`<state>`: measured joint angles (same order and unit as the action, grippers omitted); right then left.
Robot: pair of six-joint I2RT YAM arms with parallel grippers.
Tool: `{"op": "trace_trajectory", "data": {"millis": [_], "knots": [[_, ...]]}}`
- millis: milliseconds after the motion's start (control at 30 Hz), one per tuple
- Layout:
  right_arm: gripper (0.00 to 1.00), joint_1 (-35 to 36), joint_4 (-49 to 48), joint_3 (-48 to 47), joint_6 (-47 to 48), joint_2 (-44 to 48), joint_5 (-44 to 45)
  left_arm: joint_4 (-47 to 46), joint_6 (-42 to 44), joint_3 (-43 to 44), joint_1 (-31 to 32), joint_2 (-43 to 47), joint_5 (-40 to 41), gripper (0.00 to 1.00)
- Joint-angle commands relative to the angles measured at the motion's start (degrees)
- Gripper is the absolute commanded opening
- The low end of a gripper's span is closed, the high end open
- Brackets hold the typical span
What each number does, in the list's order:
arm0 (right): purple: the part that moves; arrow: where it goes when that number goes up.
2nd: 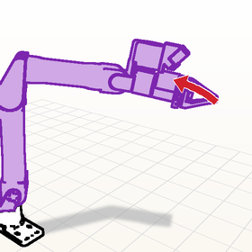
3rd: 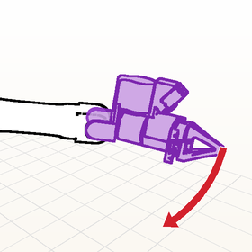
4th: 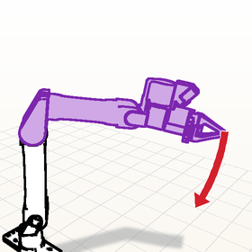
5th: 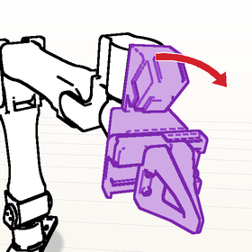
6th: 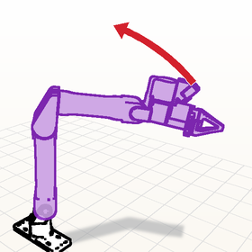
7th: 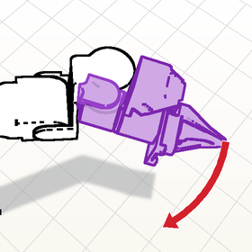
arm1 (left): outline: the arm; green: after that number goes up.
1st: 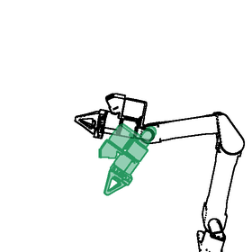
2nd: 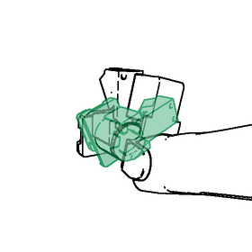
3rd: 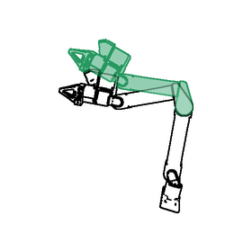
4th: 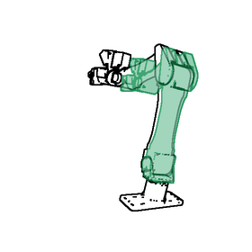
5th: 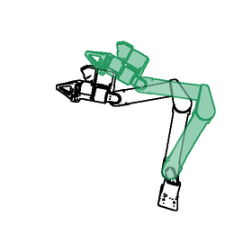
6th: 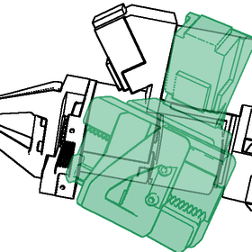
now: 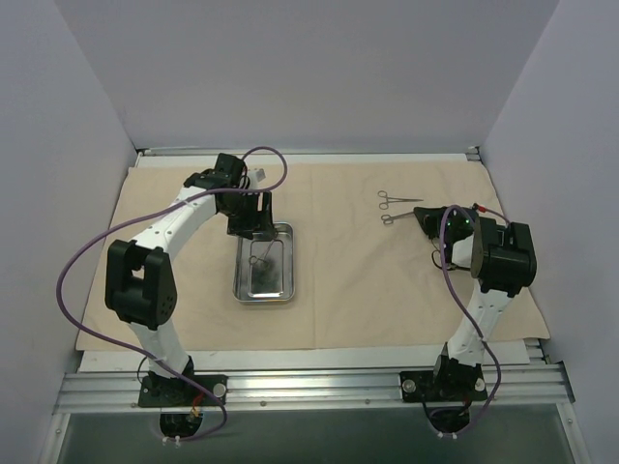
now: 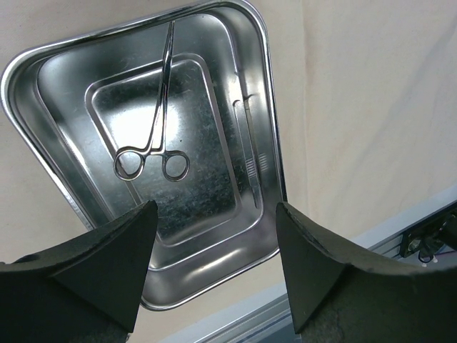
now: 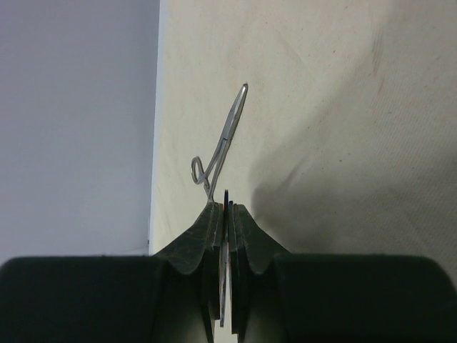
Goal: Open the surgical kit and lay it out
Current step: Place the medical item in the surgical kit.
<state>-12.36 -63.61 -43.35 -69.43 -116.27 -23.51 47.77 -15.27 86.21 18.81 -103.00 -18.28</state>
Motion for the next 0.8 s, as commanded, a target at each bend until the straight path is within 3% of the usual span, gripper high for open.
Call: {"op": "trace_trajectory", "data": {"millis": [0, 133, 333, 467, 633, 767], "knots": [[0.01, -0.38, -1.08, 0.46, 1.40, 0.69, 1.36, -1.10, 0.85, 2.12, -0.79, 0.43, -1.05, 0.76], [0.05, -0.21, -0.37, 0.81, 1.23, 0.43, 1.80, -1.19, 0.77, 2.03, -0.97, 0.43, -1.32, 0.75], [0.20, 0.05, 6.30, 1.34, 2.80, 2.71, 3.46, -1.45, 0.85, 1.15, -1.14, 0.61, -1.58, 0.76], [0.39, 0.06, 12.18, 1.96, 5.08, 5.87, 5.14, -1.62, 0.85, 0.71, -1.23, 0.70, -1.58, 0.79], [0.51, 0.23, 19.91, 0.47, 7.72, 9.74, 6.89, -1.54, 1.55, 0.62, -1.32, 0.96, -1.40, 0.80], [0.74, 0.23, 37.36, -6.09, 12.99, 11.68, 9.35, -0.22, 2.26, 0.36, -1.32, 0.17, -1.14, 0.81]]}}
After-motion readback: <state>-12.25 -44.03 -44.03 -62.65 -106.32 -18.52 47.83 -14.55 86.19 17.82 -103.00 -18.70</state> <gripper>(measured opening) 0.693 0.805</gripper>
